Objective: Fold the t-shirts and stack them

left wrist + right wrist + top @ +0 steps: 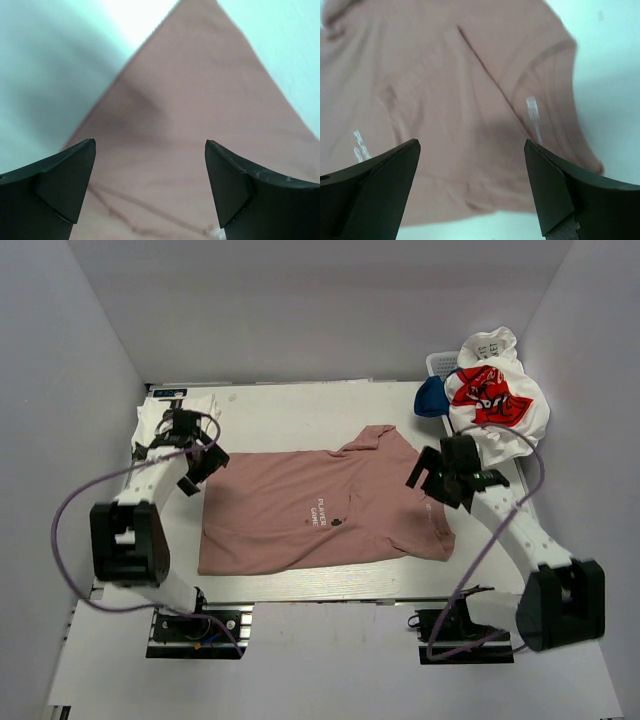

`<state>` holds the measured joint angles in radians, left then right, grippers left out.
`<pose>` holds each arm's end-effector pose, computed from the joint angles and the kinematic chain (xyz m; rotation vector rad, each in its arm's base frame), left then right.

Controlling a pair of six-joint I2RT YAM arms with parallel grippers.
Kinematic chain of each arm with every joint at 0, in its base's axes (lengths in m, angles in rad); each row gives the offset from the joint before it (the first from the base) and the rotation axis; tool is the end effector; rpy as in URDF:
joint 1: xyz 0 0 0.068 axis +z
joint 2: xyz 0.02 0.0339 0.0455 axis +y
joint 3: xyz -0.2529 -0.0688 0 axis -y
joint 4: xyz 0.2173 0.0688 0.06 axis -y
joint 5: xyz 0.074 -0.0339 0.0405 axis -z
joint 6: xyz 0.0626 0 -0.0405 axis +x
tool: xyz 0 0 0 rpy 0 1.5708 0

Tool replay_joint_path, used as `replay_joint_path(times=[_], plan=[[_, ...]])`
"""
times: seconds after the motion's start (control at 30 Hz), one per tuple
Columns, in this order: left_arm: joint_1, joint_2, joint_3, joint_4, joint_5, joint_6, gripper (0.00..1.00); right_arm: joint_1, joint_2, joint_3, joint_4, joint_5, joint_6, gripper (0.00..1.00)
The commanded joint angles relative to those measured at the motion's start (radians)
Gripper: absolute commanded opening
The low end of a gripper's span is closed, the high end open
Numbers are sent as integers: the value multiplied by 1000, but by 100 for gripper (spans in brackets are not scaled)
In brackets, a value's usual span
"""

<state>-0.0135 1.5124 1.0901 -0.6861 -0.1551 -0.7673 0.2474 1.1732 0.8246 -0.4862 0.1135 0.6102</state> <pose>0.2887 0.0058 0.2101 -1.0227 2.4518 -0.0471 0.2327 0.0515 0.2279 0.4876 2.3654 0.2623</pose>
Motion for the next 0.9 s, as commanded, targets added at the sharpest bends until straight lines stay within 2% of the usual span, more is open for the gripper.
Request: replay_joint_path(times=[0.0, 0.07, 0.13, 0.17, 0.33, 0.43, 0.67, 0.7, 0.8, 0.83, 0.87], plan=[[7, 170, 123, -26, -107, 19, 100, 21, 121, 148, 121, 63, -55, 90], [7, 238, 210, -26, -147, 31, 100, 26, 242, 262, 126, 69, -73, 90], [-2, 324, 282, -14, -169, 42, 100, 36, 322, 306, 146, 107, -99, 90], [-2, 348, 304, -13, -169, 54, 94, 33, 394, 382, 149, 118, -108, 90], [-11, 483, 442, -29, -202, 54, 84, 50, 534, 521, 141, 153, -159, 90], [-11, 542, 482, -39, -221, 42, 82, 49, 635, 584, 139, 141, -179, 90], [-11, 640, 551, -67, -230, 19, 66, 62, 787, 717, 193, 106, -228, 90], [-11, 640, 551, -67, -221, 19, 56, 67, 825, 735, 202, 92, -239, 90], [-20, 640, 527, -58, -201, 19, 41, 66, 940, 867, 179, 69, -248, 90], [-20, 640, 515, -49, -201, 19, 27, 64, 985, 952, 160, 68, -245, 90], [-20, 629, 501, -35, -201, 19, 19, 69, 1025, 981, 143, 54, -244, 90]])
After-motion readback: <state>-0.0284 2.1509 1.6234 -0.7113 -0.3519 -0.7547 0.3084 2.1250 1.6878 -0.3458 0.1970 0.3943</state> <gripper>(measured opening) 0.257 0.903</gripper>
